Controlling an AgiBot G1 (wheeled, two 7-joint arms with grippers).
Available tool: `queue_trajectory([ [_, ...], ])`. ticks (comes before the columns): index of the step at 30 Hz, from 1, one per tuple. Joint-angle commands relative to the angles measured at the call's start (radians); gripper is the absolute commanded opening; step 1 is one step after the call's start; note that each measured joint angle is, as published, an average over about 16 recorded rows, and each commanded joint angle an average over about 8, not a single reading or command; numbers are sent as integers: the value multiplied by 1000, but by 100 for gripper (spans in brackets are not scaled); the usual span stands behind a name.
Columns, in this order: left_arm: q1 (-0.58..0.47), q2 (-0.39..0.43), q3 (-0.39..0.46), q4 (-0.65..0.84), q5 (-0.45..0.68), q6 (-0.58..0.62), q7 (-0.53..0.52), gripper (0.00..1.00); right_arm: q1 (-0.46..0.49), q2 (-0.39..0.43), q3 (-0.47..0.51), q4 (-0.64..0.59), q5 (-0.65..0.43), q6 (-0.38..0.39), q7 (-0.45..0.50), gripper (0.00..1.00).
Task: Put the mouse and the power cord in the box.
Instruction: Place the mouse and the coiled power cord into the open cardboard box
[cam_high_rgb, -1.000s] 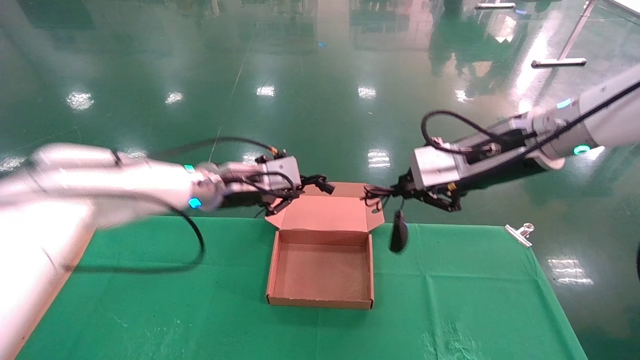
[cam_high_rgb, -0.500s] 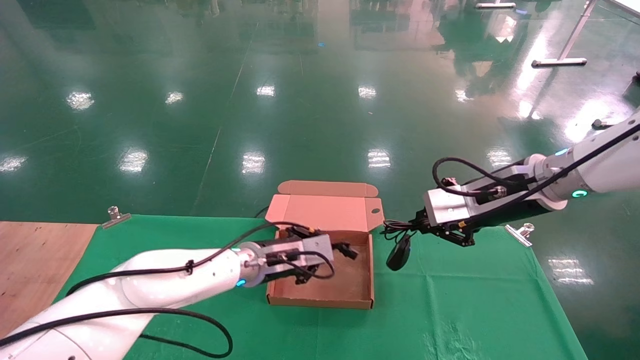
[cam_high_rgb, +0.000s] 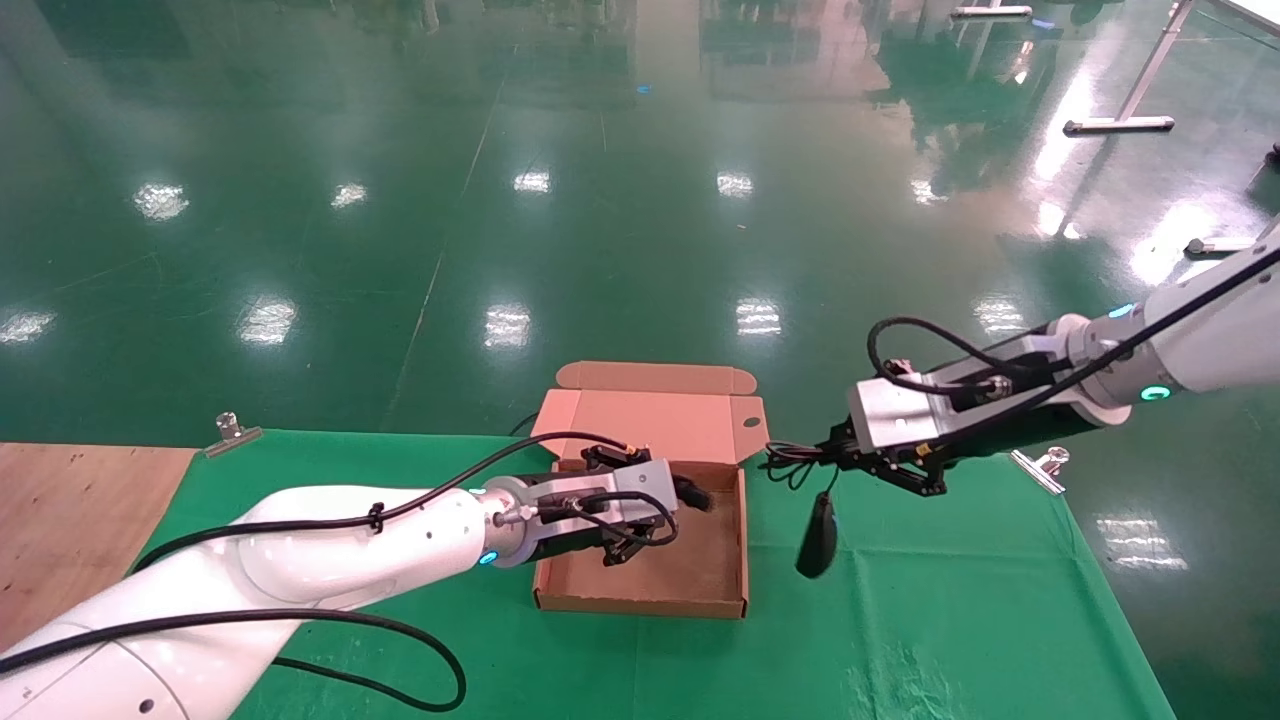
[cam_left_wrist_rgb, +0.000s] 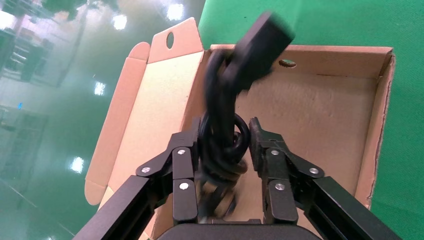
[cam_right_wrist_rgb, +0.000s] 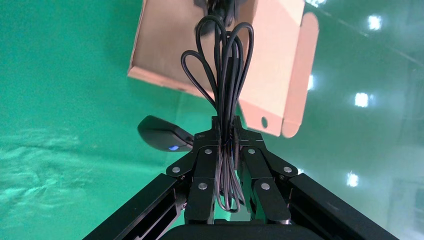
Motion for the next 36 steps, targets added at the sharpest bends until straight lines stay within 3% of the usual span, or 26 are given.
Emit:
queue_trajectory([
  [1,-3,1,17,1,-17,-6,10,100,9,-3,2,-14,3,-4,-9,0],
  [6,-25,-25,4,29,-90,32,31,100,30,-34,6,-32,11,-10,-16,0],
  [9,-43,-75,-25,39,-149,120,48,100,40,-64,6,-39,12,-8,-16,0],
  [18,-56,-375,-182,-4,-405,551,216,100,41,-172,0,-18,22,13,14,0],
  [24,-47,-518,-241,31,-493,702,293,100,-39,-197,-53,147,64,44,107,0],
  [30,-27,-594,-268,71,-537,783,332,100,-145,-202,-194,353,120,164,256,0],
  [36,-10,-610,-288,111,-572,832,369,100,-229,-201,-351,457,163,390,349,0],
])
